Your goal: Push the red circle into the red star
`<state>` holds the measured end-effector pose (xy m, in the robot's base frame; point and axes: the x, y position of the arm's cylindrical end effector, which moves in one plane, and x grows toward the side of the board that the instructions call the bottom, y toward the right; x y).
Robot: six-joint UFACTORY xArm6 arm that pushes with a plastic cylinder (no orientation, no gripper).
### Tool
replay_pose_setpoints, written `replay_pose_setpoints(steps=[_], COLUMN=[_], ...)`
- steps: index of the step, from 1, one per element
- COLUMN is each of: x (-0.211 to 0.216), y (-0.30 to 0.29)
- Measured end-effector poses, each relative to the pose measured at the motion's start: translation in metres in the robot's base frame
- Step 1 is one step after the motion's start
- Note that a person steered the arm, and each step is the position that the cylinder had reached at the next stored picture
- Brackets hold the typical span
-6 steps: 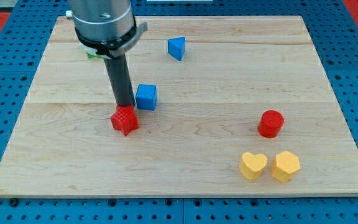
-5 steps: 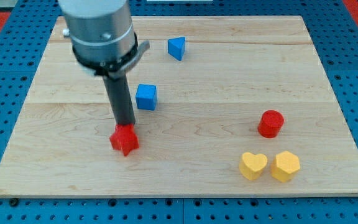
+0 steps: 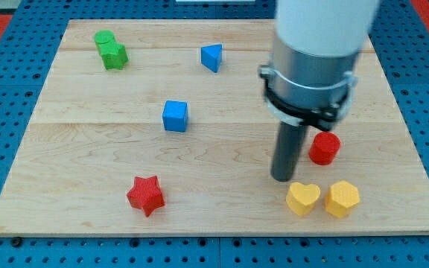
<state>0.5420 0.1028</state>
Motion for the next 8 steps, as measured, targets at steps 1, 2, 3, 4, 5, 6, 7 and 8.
replay_pose_setpoints(steps=[1, 2, 3, 4, 5, 6, 7, 8], x=[-0.030, -0.032, -0.031, -0.061, -0.087, -0.035, -0.024, -0.076], y=[0.062, 0.080, 0.096, 0.136, 0.146, 0.095, 0.072, 0.143])
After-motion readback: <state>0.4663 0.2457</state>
